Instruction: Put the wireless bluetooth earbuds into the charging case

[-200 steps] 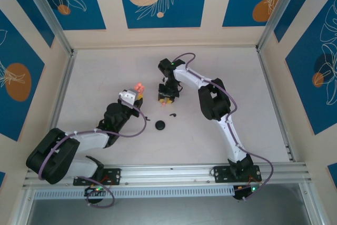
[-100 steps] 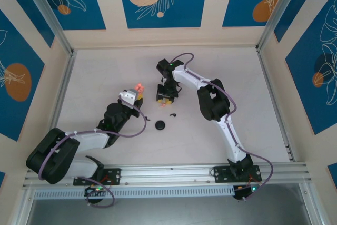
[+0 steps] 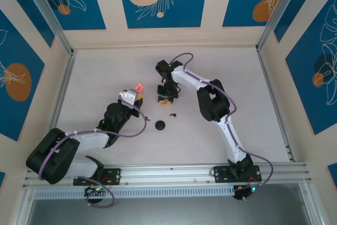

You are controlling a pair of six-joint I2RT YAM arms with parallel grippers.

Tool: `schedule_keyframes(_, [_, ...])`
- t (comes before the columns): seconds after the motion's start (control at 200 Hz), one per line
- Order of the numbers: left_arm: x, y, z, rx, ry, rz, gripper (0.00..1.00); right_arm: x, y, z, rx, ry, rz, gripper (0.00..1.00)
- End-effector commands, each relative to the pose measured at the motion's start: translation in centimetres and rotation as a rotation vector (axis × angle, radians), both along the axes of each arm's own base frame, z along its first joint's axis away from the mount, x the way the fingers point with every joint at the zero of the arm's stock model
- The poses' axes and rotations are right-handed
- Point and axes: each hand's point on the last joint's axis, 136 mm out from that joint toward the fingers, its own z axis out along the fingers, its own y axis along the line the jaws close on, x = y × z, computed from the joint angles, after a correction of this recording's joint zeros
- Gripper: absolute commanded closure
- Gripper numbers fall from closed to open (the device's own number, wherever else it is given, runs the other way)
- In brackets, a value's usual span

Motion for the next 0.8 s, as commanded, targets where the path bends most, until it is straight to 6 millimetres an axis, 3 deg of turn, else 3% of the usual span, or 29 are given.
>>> schedule_keyframes(0.0, [0.0,0.3,0.6,-0.027,-0.011,0.0,0.85,-3.7,-0.2,-0.2,-0.049,0.106,0.018,0.71])
schedule_keyframes(0.245, [0.0,0.2,0.7,-0.03,-0.012,-0.003,0.85,-4.7,-0.4,-0.3,-0.067,0.109,0.013,0.77])
schedule_keyframes(0.46, [-0.1,0.2,0.6,-0.028,-0.008,-0.006,0.85,-4.4,-0.5,-0.3,-0.066,0.076,0.03,0.82])
schedule_keyframes(0.655, [-0.1,-0.2,-0.2,-0.034,0.024,-0.025,0.85,-3.3,-1.2,1.6,-0.039,-0.028,0.096,0.85])
schedule_keyframes(0.795, [-0.1,-1.1,-1.0,-0.047,0.064,-0.064,0.85,-3.3,-2.1,2.8,-0.029,-0.103,0.238,0.86])
